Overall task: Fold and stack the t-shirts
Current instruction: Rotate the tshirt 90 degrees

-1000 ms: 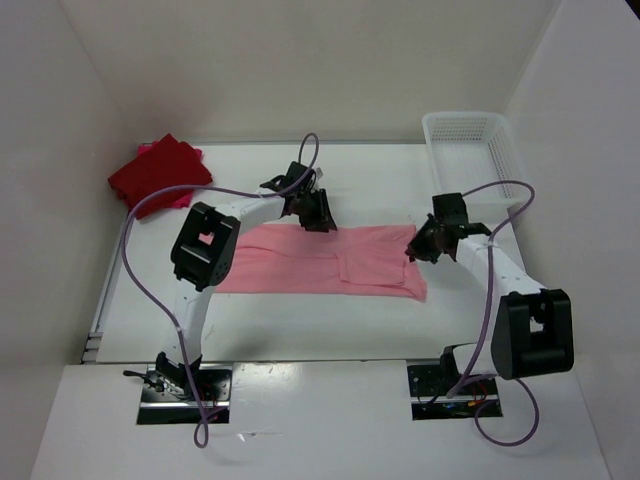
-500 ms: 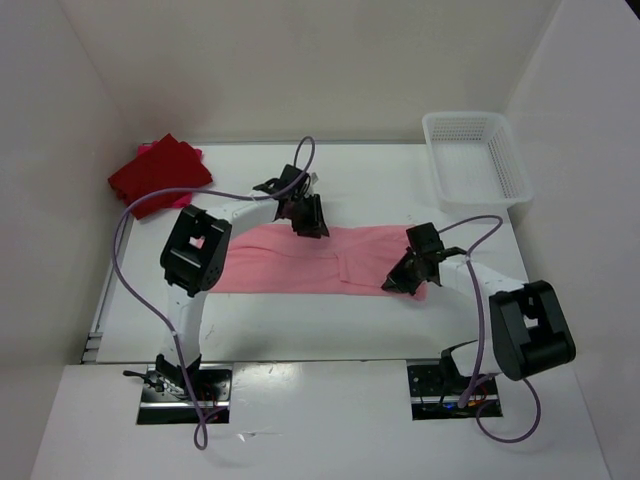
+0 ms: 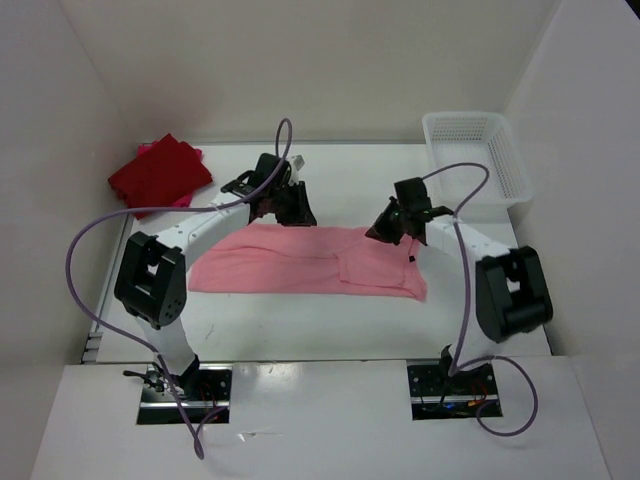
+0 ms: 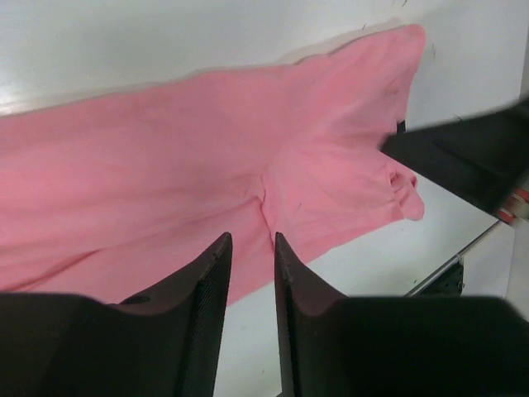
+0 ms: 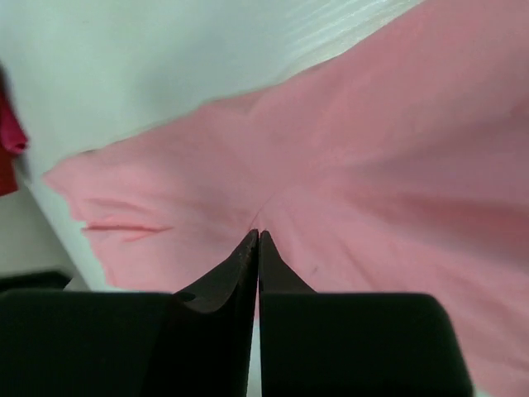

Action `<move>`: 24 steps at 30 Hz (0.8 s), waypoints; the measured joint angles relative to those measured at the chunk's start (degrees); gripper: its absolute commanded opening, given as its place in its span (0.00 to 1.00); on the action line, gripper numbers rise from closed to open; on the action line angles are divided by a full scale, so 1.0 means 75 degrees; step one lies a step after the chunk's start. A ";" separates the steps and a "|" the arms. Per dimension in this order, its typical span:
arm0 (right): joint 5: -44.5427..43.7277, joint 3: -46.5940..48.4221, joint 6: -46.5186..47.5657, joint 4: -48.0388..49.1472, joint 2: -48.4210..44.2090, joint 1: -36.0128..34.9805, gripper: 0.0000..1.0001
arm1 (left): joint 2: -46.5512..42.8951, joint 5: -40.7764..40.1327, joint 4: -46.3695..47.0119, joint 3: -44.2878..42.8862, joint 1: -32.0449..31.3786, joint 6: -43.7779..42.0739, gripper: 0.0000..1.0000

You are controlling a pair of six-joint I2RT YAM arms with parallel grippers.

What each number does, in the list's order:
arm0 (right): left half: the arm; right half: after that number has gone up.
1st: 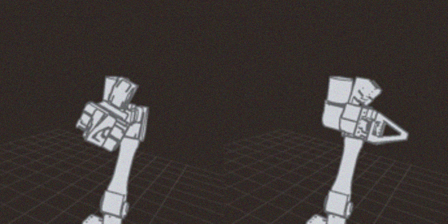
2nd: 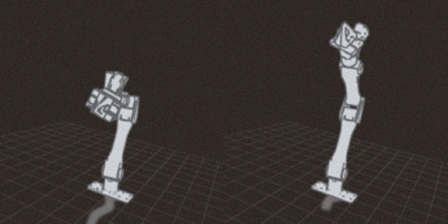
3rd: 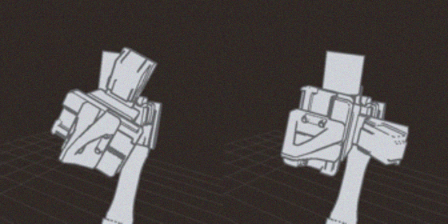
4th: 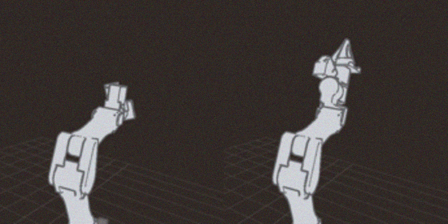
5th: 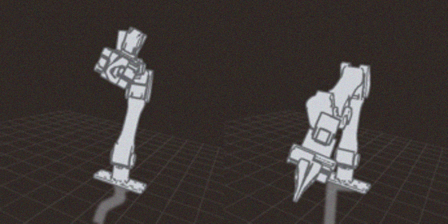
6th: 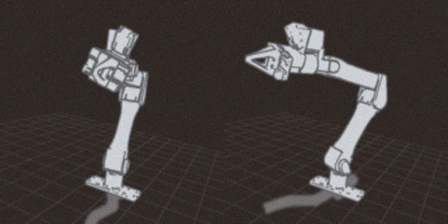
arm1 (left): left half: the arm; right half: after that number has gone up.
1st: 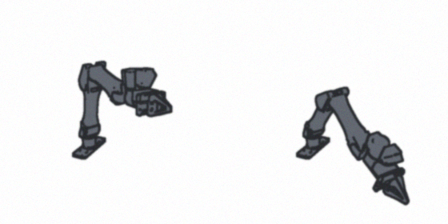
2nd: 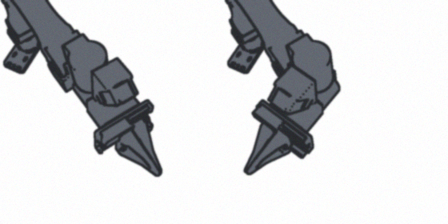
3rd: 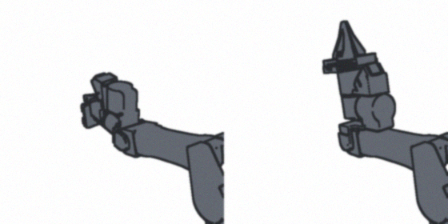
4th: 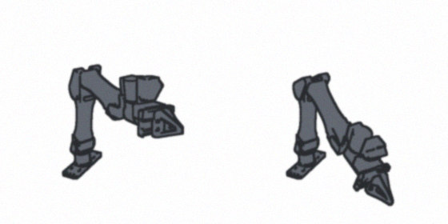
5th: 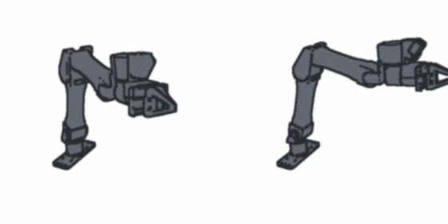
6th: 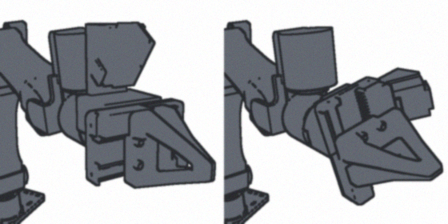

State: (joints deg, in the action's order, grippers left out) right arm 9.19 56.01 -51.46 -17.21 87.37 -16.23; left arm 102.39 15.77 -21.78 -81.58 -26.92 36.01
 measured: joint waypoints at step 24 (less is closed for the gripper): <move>-0.0143 0.8874 0.0455 -0.0032 0.7944 -0.0860 0.02 | -0.1775 -0.0679 -0.1052 0.0580 0.0685 0.0047 0.16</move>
State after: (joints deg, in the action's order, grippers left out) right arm 8.12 122.56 -48.05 -17.45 146.96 -22.68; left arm 89.08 10.68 -29.67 -77.23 -21.78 36.36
